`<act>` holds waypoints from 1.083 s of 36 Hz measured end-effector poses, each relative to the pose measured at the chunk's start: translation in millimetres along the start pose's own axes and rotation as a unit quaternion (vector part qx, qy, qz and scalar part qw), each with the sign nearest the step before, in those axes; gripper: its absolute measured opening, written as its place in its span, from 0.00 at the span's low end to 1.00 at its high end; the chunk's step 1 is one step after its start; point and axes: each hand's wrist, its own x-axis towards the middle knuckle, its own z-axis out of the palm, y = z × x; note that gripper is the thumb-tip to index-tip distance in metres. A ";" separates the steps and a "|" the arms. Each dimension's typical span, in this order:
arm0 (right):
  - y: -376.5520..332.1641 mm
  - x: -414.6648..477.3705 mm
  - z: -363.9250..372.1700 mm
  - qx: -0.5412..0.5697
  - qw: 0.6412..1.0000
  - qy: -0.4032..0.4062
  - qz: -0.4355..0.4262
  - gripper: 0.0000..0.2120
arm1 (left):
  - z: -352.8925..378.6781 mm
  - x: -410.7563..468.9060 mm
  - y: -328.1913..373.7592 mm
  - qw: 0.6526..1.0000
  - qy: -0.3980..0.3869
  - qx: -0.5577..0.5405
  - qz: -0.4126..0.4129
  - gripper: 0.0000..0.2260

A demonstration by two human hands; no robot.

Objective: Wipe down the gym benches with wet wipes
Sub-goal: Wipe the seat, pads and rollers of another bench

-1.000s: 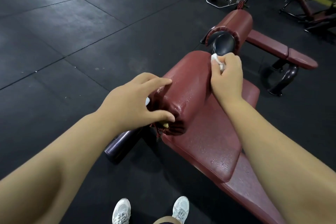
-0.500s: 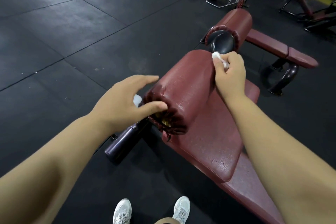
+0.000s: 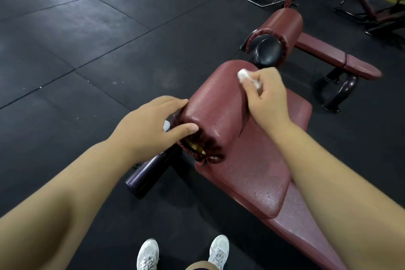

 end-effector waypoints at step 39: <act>-55.6 -97.9 -18.6 0.031 0.997 -0.063 -0.034 0.07 | 0.9 9.9 11.6 0.998 -0.038 -0.044 0.026 0.40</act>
